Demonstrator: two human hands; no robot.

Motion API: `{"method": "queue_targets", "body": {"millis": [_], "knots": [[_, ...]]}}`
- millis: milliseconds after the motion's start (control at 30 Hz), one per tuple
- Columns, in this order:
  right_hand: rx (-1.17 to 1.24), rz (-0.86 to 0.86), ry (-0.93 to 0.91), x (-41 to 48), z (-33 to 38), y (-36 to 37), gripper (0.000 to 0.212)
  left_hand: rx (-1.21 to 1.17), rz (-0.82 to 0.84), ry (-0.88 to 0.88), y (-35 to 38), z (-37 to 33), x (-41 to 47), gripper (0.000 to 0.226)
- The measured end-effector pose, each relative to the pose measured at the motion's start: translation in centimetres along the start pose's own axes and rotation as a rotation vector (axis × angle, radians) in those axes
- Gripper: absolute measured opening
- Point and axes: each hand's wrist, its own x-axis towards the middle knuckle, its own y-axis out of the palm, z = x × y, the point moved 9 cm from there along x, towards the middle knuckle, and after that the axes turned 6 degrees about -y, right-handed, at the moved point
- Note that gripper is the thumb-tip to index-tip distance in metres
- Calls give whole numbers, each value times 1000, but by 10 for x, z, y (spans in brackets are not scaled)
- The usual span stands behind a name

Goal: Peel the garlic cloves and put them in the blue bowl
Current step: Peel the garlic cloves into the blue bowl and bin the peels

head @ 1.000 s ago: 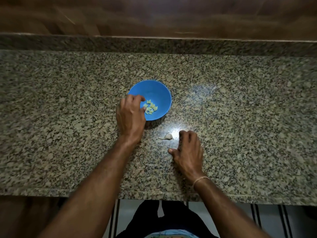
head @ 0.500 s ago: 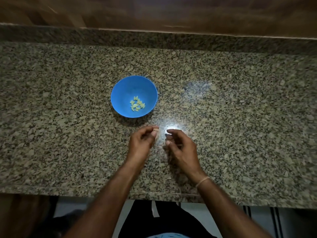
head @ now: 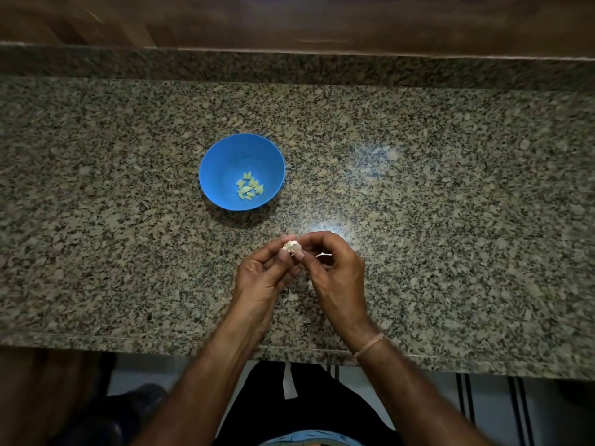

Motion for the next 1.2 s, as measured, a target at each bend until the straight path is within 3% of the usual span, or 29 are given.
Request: {"method": "queue_targets", "body": {"millis": [167, 633, 800, 900, 1200], "knots": [[-38, 4, -51, -2, 14, 0, 17, -3, -50, 34, 3, 0, -11, 29], [-126, 107, 80, -8, -11, 11, 13, 103, -23, -1, -7, 11, -11, 27], [-236, 213, 18, -5, -19, 31, 14, 57, -77, -58, -27, 17, -3, 32], [-328, 236, -19, -5, -25, 43, 14, 69, -128, -84, -37, 24, 2, 20], [-458, 168, -18, -12, -36, 62, 21, 114, -310, -115, -62, 44, 16, 15]]}}
